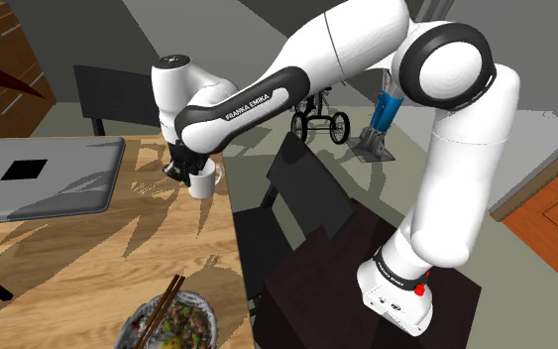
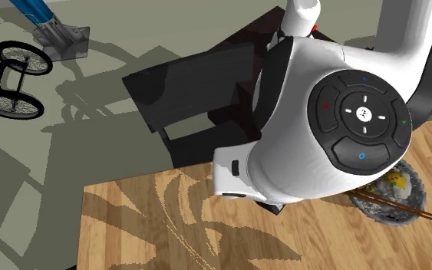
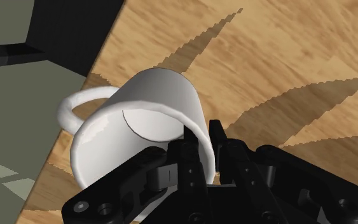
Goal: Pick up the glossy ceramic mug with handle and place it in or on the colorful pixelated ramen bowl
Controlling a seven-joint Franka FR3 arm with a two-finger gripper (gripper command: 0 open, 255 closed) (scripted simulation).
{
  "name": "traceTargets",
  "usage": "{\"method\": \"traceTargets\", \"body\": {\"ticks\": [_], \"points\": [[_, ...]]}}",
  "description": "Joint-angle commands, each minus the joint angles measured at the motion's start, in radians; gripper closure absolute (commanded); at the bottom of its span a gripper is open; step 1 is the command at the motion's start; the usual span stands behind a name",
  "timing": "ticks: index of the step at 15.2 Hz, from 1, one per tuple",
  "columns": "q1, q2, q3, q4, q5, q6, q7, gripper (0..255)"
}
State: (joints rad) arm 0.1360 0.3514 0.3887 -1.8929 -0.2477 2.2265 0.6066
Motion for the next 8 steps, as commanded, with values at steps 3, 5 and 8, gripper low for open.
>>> {"method": "traceTargets", "body": {"ticks": [3,5,8], "points": [[-0.006,-0.029,0.007,0.021,0.018,-0.046,-0.015,255],[-0.008,-0.042,0.010,0.031,0.027,-0.069,-0.022,255],[-0.010,-0.059,0.015,0.049,0.038,-0.102,-0.031,255]]}}
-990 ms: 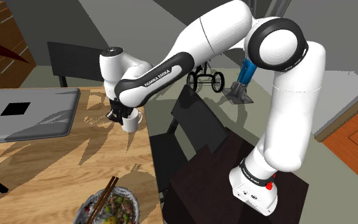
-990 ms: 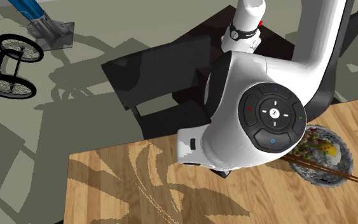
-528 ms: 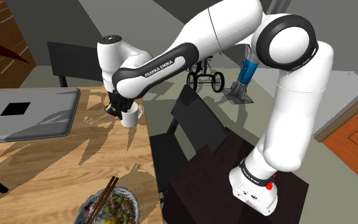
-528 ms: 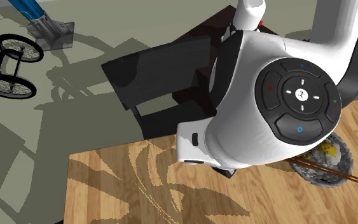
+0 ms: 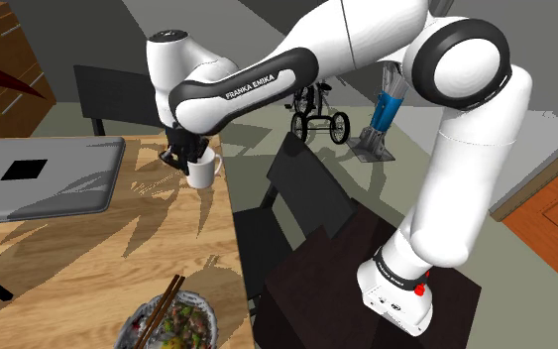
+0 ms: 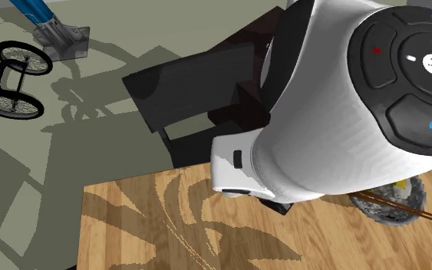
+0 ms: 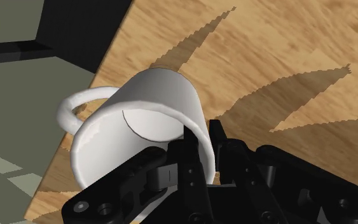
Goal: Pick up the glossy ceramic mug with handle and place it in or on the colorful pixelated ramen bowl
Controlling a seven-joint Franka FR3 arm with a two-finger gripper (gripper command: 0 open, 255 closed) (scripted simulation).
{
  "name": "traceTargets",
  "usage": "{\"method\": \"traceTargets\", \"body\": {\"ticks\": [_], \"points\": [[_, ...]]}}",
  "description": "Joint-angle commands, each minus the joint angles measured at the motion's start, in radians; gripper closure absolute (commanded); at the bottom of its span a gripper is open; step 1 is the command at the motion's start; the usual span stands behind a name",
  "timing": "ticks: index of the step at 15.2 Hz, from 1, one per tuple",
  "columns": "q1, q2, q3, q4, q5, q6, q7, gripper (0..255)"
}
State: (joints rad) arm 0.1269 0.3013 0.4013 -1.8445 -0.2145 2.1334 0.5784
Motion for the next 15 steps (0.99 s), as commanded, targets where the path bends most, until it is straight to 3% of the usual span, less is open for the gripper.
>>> {"method": "traceTargets", "body": {"ticks": [1,10,15], "points": [[-0.002,-0.015,0.003,0.007,0.008,-0.021,-0.005,255],[-0.006,-0.055,0.011,0.071,0.034,-0.120,-0.027,255],[0.044,-0.126,0.054,-0.011,0.055,-0.111,0.064,255]]}}
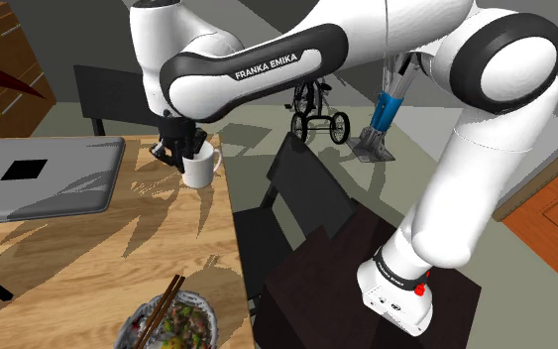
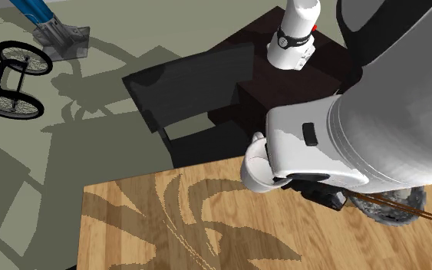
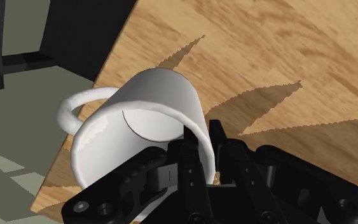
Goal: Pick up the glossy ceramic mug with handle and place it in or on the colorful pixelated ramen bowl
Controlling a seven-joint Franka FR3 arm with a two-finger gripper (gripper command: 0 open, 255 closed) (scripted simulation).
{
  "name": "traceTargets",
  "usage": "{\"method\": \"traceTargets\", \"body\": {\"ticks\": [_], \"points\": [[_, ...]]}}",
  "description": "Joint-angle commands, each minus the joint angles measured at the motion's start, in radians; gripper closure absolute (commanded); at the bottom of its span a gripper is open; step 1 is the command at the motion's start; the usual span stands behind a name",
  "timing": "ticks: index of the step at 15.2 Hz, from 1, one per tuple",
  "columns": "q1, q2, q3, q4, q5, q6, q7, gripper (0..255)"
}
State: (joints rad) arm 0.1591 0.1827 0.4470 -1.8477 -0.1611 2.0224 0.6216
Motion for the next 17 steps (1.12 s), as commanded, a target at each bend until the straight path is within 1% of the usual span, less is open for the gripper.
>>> {"method": "traceTargets", "body": {"ticks": [1,9,17], "points": [[0.022,-0.019,0.017,-0.021,0.005,0.000,0.039,255],[0.114,-0.079,0.094,-0.079,0.027,-0.010,0.202,255],[0.218,-0.076,0.176,-0.061,0.020,-0.043,0.388,255]]}}
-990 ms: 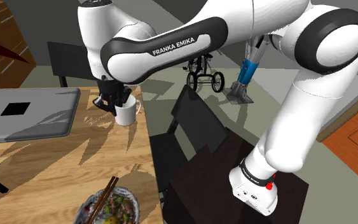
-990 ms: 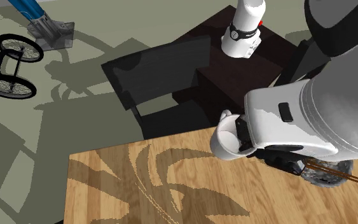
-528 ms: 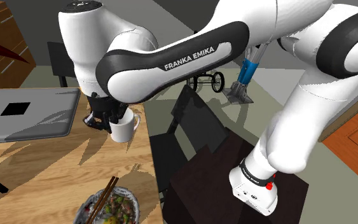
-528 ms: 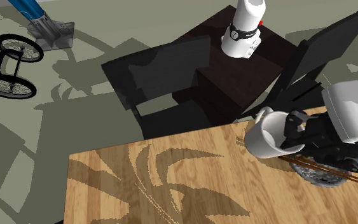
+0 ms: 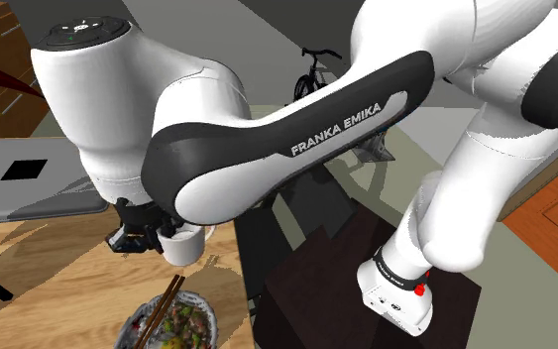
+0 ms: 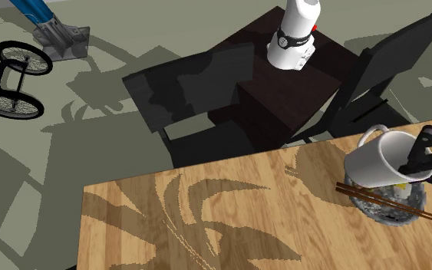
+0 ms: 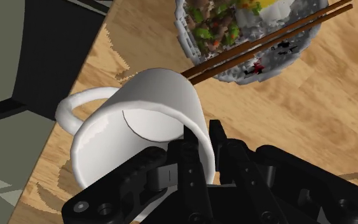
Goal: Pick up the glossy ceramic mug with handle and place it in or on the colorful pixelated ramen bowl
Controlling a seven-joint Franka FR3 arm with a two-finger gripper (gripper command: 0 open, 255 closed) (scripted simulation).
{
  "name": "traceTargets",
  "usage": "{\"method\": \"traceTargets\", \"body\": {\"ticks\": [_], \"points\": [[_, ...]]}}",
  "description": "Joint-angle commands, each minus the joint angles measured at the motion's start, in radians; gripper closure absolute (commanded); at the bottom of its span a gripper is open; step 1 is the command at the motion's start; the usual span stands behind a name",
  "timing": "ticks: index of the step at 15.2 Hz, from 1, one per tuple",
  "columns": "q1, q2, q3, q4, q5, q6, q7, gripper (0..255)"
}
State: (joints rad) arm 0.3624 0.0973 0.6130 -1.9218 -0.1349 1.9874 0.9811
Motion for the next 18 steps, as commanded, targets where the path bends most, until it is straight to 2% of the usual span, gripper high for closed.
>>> {"method": "traceTargets", "body": {"ticks": [1,9,18], "points": [[0.029,0.015,0.020,0.021,-0.010,-0.013,0.053,255],[0.160,0.102,0.091,0.125,-0.068,-0.071,0.264,255],[0.168,0.143,0.080,0.048,-0.105,0.035,0.293,255]]}}
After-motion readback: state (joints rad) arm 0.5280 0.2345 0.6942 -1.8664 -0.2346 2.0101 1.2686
